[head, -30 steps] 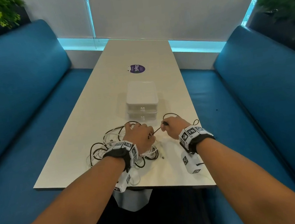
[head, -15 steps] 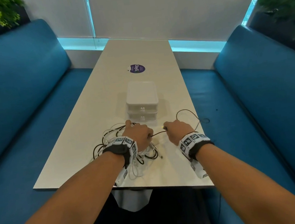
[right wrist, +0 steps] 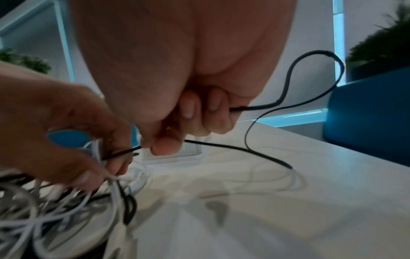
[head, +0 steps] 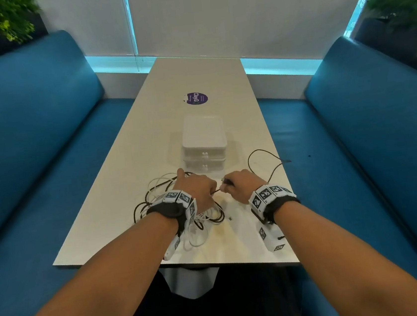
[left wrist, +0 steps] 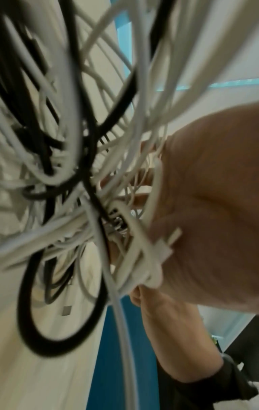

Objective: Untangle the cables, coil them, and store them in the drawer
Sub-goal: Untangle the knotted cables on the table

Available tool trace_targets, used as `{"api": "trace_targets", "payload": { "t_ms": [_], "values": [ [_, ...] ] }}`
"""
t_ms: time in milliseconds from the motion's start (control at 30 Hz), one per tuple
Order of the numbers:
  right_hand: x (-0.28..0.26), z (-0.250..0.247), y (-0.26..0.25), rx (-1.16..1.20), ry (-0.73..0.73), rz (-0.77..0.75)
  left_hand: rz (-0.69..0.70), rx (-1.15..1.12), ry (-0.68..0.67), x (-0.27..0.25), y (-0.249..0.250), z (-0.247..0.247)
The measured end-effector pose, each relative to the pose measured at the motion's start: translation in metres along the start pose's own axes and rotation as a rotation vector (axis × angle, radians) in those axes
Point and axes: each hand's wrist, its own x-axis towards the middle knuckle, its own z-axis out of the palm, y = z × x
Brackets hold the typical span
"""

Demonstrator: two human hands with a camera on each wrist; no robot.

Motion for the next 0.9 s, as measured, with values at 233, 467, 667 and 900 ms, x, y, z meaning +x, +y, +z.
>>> {"api": "trace_targets", "payload": {
  "t_ms": [233, 467, 667, 900],
  "values": [
    [-0.008, -0.021, 0.039, -0.039, 0.141, 0.263, -0.052, -0.104, -0.02, 0.0, -0.018, 0.0],
    [-0.019, -0.016, 0.034, -0.141, 0.087, 0.273, 0.001, -0.041, -0.027, -0.002, -0.016, 0.009],
    [-0.014, 0.004, -0.011, -0.005, 0.078, 0.024, -0.022, -0.013, -0.031, 0.0, -0.008, 0.014],
    [-0.005, 0.019, -0.024, 0.077, -0.055, -0.055, -0.017, -0.068, -0.009, -0.006, -0.01, 0.014]
  ]
}}
